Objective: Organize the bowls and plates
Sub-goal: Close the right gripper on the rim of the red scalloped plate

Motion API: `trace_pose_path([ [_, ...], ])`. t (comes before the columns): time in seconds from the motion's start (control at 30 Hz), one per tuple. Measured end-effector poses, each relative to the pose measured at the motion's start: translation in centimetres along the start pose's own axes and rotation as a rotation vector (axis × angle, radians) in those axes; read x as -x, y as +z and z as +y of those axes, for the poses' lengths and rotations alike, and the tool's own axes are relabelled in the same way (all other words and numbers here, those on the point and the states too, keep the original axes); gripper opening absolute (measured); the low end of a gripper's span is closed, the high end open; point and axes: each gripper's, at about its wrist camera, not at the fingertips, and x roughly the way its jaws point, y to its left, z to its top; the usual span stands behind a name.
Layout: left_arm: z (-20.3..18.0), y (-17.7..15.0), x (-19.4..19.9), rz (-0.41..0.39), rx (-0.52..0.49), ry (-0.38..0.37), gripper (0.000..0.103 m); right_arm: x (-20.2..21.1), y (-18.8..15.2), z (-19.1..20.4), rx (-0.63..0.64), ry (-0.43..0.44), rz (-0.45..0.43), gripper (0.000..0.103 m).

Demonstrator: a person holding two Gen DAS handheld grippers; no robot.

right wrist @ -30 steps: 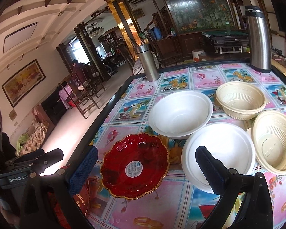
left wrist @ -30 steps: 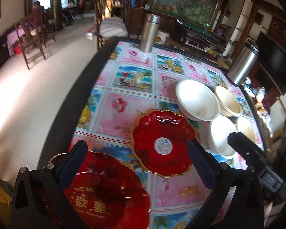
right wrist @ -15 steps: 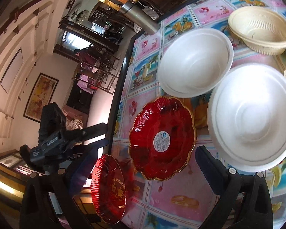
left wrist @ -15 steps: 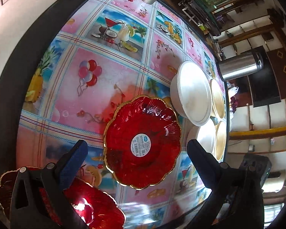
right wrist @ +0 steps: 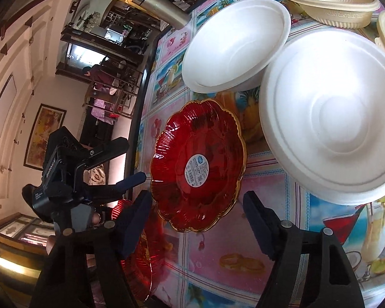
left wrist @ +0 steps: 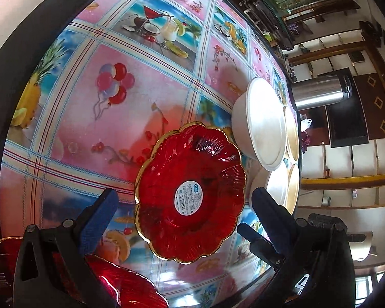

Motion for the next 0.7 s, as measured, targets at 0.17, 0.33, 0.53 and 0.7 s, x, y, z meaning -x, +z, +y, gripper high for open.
trace_pose_path([
  [0.17,-0.7,-0.5,-0.8,0.021,-0.031,0.026,0.103,-0.3,0.4,-0.3,-0.013,-0.015,-0.004,0.062],
  [0.33,-1.3,-0.7,-1.1,0.010,-0.042,0.015,0.103,-0.4,0.9,-0.8,-0.035,-0.029,-0.015,0.053],
  [0.53,-1.3,-0.6,-1.1,0.008,-0.048,0.003,0.103,-1.2,1.1,-1.6,-0.057,-0.068,-0.021,0.050],
  [0.7,-1.3,-0.5,-1.3,0.008,-0.048,0.028,0.100,-1.3,0.9,-1.8,-0.060,-0.086,-0.031,0.046],
])
